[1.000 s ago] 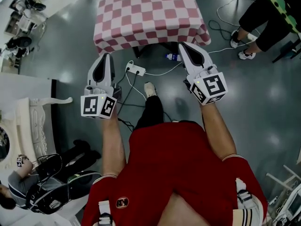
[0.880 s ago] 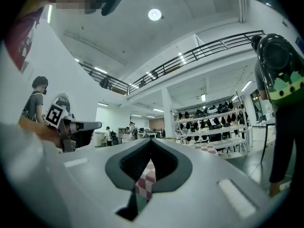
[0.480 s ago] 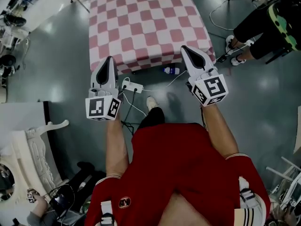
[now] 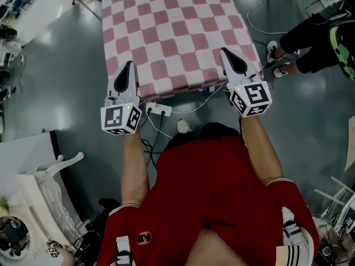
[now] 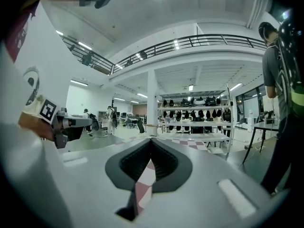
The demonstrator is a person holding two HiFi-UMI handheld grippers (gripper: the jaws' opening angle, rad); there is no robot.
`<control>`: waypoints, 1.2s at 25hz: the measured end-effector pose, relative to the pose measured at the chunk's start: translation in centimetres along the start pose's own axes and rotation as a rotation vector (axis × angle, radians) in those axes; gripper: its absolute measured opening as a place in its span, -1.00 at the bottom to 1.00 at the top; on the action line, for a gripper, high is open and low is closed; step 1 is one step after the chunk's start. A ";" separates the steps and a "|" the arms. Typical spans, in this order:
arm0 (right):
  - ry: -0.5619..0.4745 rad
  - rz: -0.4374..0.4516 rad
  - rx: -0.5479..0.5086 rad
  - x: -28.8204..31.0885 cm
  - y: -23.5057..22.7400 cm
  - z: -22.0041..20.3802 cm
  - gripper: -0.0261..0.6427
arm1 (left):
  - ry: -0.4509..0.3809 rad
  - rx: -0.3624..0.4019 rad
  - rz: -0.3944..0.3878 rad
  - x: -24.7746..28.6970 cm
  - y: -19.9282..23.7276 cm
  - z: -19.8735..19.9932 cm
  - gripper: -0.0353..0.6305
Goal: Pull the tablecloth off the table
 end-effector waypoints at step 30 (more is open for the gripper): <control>0.470 -0.037 0.059 16.4 -14.6 -14.8 -0.17 | 0.539 -0.104 0.259 14.7 6.5 -13.0 -0.18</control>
Point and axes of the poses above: the fingertips, and each gripper's own axes: x forward along the fingers, y to its left, z out of its top, the point moved 9 cm from there along -x, backward along the fingers, and after that the axes turned 4 degrees about -z, right-handed, at the moved point
